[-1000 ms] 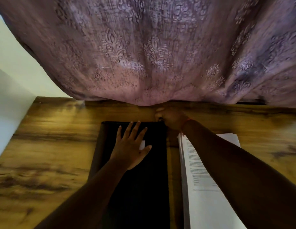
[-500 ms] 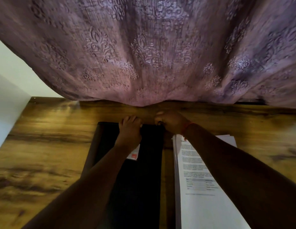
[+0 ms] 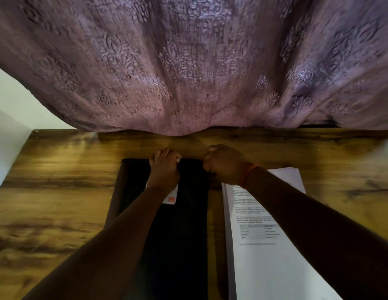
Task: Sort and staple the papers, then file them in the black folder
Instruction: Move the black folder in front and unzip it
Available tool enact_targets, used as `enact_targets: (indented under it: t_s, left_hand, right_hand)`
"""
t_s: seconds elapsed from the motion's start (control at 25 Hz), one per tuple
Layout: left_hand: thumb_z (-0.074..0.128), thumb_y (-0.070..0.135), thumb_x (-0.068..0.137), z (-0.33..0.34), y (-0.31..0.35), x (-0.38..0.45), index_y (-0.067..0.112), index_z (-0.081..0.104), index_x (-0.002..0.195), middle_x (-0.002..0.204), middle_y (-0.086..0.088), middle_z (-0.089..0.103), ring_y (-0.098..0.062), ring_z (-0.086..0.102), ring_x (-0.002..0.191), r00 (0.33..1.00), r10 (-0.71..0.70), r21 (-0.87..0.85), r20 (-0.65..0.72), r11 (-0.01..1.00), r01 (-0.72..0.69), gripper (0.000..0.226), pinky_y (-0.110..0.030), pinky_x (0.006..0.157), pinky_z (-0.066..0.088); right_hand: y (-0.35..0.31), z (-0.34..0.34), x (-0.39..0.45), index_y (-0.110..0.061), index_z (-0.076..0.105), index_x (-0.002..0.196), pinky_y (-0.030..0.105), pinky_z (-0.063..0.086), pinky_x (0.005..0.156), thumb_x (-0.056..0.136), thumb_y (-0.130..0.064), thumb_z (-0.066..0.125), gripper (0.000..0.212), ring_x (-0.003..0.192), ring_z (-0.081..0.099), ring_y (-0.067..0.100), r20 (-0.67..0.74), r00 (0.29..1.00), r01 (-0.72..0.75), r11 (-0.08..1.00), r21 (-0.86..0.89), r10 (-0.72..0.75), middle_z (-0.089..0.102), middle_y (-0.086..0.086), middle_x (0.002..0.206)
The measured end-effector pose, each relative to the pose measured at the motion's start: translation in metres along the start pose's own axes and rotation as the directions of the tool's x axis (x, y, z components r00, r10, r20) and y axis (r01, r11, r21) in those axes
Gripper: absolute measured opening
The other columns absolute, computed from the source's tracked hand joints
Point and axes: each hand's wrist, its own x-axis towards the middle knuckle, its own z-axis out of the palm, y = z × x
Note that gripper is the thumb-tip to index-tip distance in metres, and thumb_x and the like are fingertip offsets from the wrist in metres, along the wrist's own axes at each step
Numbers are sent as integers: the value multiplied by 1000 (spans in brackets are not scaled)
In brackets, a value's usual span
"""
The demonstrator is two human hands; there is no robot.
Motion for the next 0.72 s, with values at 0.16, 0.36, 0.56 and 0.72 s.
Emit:
enact_targets:
  t_s: [0.16, 0.36, 0.56, 0.72]
  left_hand:
    - [50, 15, 81, 1, 3, -1, 16, 61, 96, 104, -7, 57, -33, 49, 104, 999, -11, 19, -40, 1000, 12, 19, -47, 93, 35]
    - [54, 10, 83, -2, 4, 0, 16, 61, 100, 110, -7, 55, -33, 46, 110, 1000, -25, 22, 10, 999, 25, 19, -47, 100, 31]
    - [52, 31, 95, -7, 15, 2, 23, 62, 118, 121, -4, 56, -33, 47, 115, 985, 148, 40, 84, 988, -152, 26, -47, 103, 34]
    - [51, 33, 97, -15, 22, 14, 25, 65, 112, 123, -4, 53, -31, 46, 119, 976, 94, -31, 199, 996, -89, 21, -49, 102, 35]
  right_hand:
    - [-35, -1, -12, -15, 71, 69, 38, 51, 80, 59, -16, 77, 12, 82, 62, 30, 19, 989, -141, 984, -107, 144, 67, 4, 75]
    - [-49, -9, -10, -12, 71, 89, 38, 46, 90, 73, -17, 71, 18, 98, 60, 32, 98, 923, -361, 927, -106, 371, 69, 10, 96]
    - [-61, 5, -6, -19, 70, 101, 38, 44, 93, 78, -26, 64, 24, 101, 56, 31, 60, 802, -582, 799, -150, 595, 68, 4, 102]
    - [-70, -2, -6, -14, 72, 86, 39, 44, 81, 70, -19, 66, 17, 89, 57, 36, -67, 771, -634, 752, -182, 634, 67, 6, 85]
